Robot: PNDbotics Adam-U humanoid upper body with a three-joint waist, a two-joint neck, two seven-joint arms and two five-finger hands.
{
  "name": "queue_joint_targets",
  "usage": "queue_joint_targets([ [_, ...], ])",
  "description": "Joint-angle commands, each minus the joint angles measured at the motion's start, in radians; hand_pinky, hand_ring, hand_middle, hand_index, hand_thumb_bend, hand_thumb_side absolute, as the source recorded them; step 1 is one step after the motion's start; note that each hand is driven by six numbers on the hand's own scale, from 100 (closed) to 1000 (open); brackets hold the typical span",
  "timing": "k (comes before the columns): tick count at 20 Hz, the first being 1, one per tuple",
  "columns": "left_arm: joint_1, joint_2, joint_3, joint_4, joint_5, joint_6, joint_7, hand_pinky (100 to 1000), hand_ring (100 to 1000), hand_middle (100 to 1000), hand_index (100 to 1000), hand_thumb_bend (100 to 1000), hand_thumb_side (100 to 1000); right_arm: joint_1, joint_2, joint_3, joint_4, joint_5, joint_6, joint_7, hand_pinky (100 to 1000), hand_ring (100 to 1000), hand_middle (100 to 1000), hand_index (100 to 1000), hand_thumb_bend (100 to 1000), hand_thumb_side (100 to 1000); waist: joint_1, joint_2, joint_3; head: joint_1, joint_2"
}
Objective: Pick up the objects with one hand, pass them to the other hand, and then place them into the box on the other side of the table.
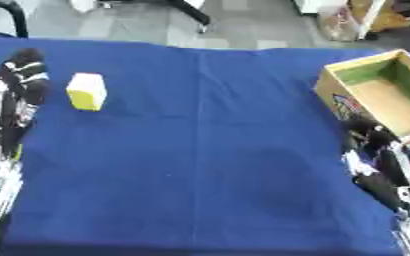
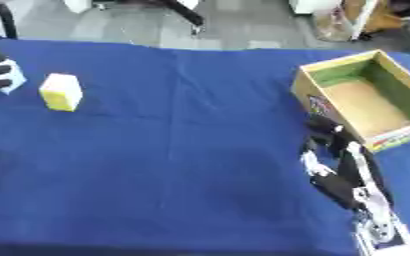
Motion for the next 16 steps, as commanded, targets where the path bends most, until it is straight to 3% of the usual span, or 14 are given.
queue_joint_targets([
  [1,-0.036,0.232,0.02,-0.012,-0.091,0.105,-0.212,821,838,812,897,1000,506,-0.003,-0.024,-0.005,-0.008,-0.003,0.001,0.0,839,881,750,860,100,336,0.014,-0.029,-0.003,0.002,0.005],
  [2,-0.054,0.306,0.009,0.012,-0.093,0.134,-0.293,823,843,817,899,1000,406,-0.001,-0.024,-0.003,-0.008,-0.002,0.0,0.0,839,881,750,860,100,337,0.016,-0.031,-0.004,0.003,0.005],
  [5,-0.144,0.497,-0.046,0.115,-0.091,0.195,-0.543,831,843,816,910,1000,327,0.001,-0.023,0.003,-0.006,-0.003,-0.001,0.007,839,881,751,860,100,339,0.019,-0.036,-0.011,0.006,0.005],
  [6,-0.181,0.543,-0.074,0.153,-0.106,0.21,-0.628,830,835,806,911,901,359,0.001,-0.024,0.005,-0.006,-0.003,-0.001,0.009,839,881,751,860,100,339,0.02,-0.037,-0.014,0.009,0.005],
  [8,-0.28,0.596,-0.136,0.227,-0.224,0.227,-0.794,830,821,802,911,801,409,0.0,-0.025,0.01,-0.005,-0.004,-0.001,0.013,839,881,750,860,100,338,0.021,-0.041,-0.022,0.016,0.005],
  [11,-0.439,0.552,-0.209,0.34,-0.419,0.183,-0.934,828,817,803,908,758,392,0.0,-0.024,0.014,-0.005,-0.006,-0.002,0.017,839,881,751,860,100,340,0.021,-0.044,-0.029,0.023,0.005],
  [16,-0.608,0.399,-0.282,0.533,-0.605,0.088,-0.962,832,818,798,901,666,363,-0.001,-0.024,0.016,-0.005,-0.011,-0.001,0.02,839,882,751,860,100,341,0.017,-0.043,-0.038,0.025,0.005],
])
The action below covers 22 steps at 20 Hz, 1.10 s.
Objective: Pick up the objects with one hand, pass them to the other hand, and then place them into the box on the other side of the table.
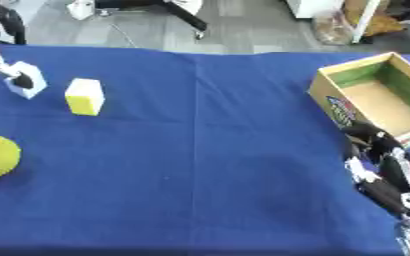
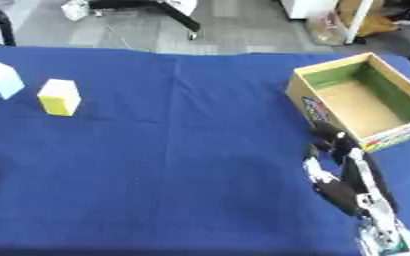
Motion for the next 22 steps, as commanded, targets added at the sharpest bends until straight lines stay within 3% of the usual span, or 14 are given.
queue_joint_targets([
  [1,-0.077,-0.072,-0.03,0.118,-0.115,-0.053,-0.01,832,816,796,901,663,362,-0.009,-0.019,-0.001,-0.011,-0.007,-0.001,0.004,839,882,751,860,100,342,0.01,-0.026,-0.002,0.006,0.005],
  [5,-0.165,-0.208,-0.033,0.294,-0.262,-0.108,0.04,835,822,800,904,608,342,-0.01,-0.016,0.003,-0.012,-0.011,0.0,0.008,839,882,751,861,100,345,0.004,-0.026,-0.002,0.01,0.005],
  [8,-0.199,-0.267,-0.015,0.385,-0.357,-0.137,0.079,838,824,803,906,564,328,-0.011,-0.015,0.005,-0.012,-0.014,0.001,0.011,839,882,751,861,100,346,-0.001,-0.025,-0.004,0.014,0.005],
  [16,-0.214,-0.312,0.015,0.48,-0.424,-0.16,0.163,832,808,788,893,445,274,-0.016,-0.012,0.007,-0.013,-0.019,0.002,0.012,839,883,751,861,100,353,-0.003,-0.014,-0.012,0.023,0.005],
  [22,-0.208,-0.327,0.02,0.51,-0.426,-0.156,0.183,830,805,785,891,415,259,-0.018,-0.011,0.007,-0.014,-0.023,0.002,0.01,839,883,752,862,100,358,-0.005,-0.006,-0.02,0.022,0.005],
])
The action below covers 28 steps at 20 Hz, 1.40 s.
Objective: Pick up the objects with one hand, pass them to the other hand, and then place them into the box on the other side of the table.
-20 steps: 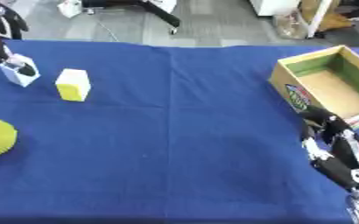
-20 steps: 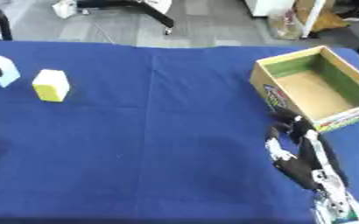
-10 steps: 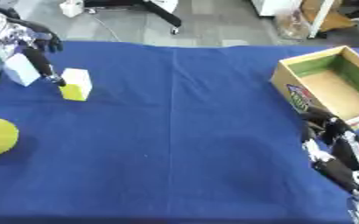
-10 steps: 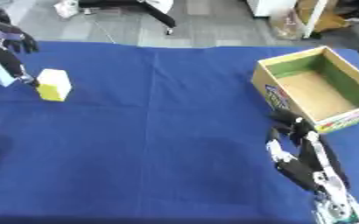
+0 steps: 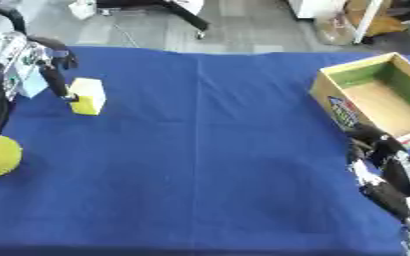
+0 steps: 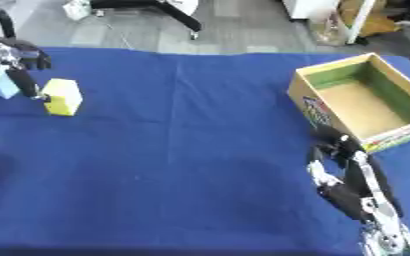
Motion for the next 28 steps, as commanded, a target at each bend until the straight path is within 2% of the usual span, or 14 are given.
queue_joint_targets([
  [1,-0.017,0.015,0.012,0.003,-0.011,0.001,0.017,831,806,786,892,411,257,-0.013,-0.01,0.0,-0.015,-0.01,-0.002,0.001,839,883,752,862,100,359,-0.004,-0.006,-0.003,0.003,0.005],
  [14,-0.004,-0.01,0.014,0.047,-0.018,0.004,0.015,823,789,767,876,382,231,-0.018,-0.007,0.002,-0.015,-0.016,-0.002,0.001,839,884,752,863,100,367,-0.005,0.006,-0.022,0.009,0.005],
  [16,-0.002,-0.012,0.013,0.046,-0.014,0.002,0.027,799,747,719,832,333,216,-0.018,-0.007,0.002,-0.015,-0.017,-0.002,0.002,839,884,752,863,100,368,-0.006,0.007,-0.023,0.009,0.005],
  [17,-0.001,-0.011,0.013,0.045,-0.011,0.001,0.036,762,690,649,778,240,192,-0.018,-0.007,0.002,-0.015,-0.017,-0.001,0.002,839,884,752,863,100,369,-0.006,0.007,-0.024,0.009,0.005],
  [18,-0.001,-0.009,0.013,0.041,-0.009,0.002,0.05,716,611,564,710,100,180,-0.018,-0.007,0.001,-0.014,-0.017,-0.001,0.001,839,884,752,863,100,370,-0.006,0.007,-0.024,0.009,0.005],
  [20,0.001,-0.002,0.013,0.026,-0.011,0.013,0.091,670,549,500,655,100,206,-0.017,-0.008,0.0,-0.014,-0.016,-0.001,0.0,839,884,752,863,100,371,-0.005,0.007,-0.023,0.009,0.005],
  [22,0.004,0.011,0.01,-0.006,0.007,0.012,0.118,619,488,435,591,100,234,-0.017,-0.009,0.001,-0.013,-0.016,-0.001,0.0,839,884,753,863,100,372,-0.004,0.006,-0.022,0.009,0.005],
  [24,0.009,0.037,0.004,-0.07,0.046,0.007,0.132,604,468,410,568,100,223,-0.016,-0.01,0.0,-0.013,-0.015,-0.001,0.0,839,884,753,863,100,371,-0.002,0.005,-0.021,0.008,0.005],
  [28,0.034,0.117,0.015,-0.289,0.177,0.025,0.197,600,452,396,555,100,161,-0.014,-0.014,-0.003,-0.014,-0.011,-0.001,-0.002,839,884,752,862,100,367,0.0,0.0,-0.014,0.002,0.005],
])
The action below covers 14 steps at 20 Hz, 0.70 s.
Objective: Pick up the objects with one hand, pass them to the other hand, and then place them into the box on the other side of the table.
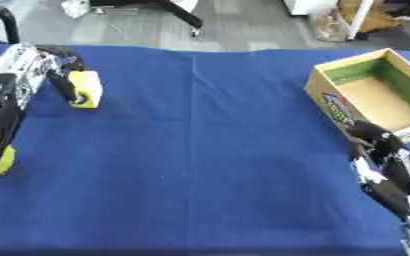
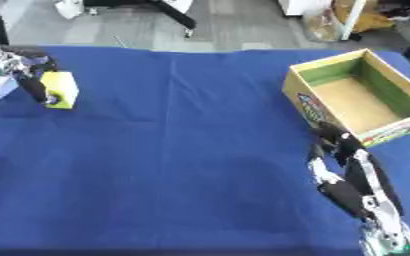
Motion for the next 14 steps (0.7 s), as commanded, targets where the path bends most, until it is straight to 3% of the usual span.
queue_joint_targets([
  [1,0.007,0.099,0.022,-0.189,0.114,0.021,0.064,600,446,391,551,100,149,-0.009,-0.016,-0.009,-0.014,-0.002,-0.001,-0.003,839,884,752,862,100,367,0.001,-0.005,0.005,-0.004,-0.001],
  [5,0.087,0.147,0.066,-0.443,0.349,0.054,0.212,588,422,378,529,100,100,-0.01,-0.019,-0.011,-0.017,0.002,-0.001,-0.003,839,884,752,861,100,364,0.002,-0.009,0.014,-0.017,-0.001],
  [7,0.135,0.133,0.092,-0.563,0.495,0.053,0.309,582,416,375,522,100,100,-0.011,-0.019,-0.012,-0.018,0.003,-0.001,-0.004,839,883,752,861,100,362,0.002,-0.01,0.018,-0.022,-0.001],
  [10,0.208,0.074,0.11,-0.716,0.706,0.025,0.453,580,418,378,520,155,100,-0.014,-0.017,-0.012,-0.02,0.005,-0.002,-0.003,839,883,752,860,100,361,0.0,-0.01,0.023,-0.029,-0.001],
  [14,0.286,-0.058,0.102,-0.855,0.937,-0.063,0.588,569,417,378,516,206,100,-0.014,-0.014,-0.014,-0.021,0.006,-0.002,-0.004,839,883,752,860,100,362,-0.003,-0.008,0.025,-0.04,-0.001],
])
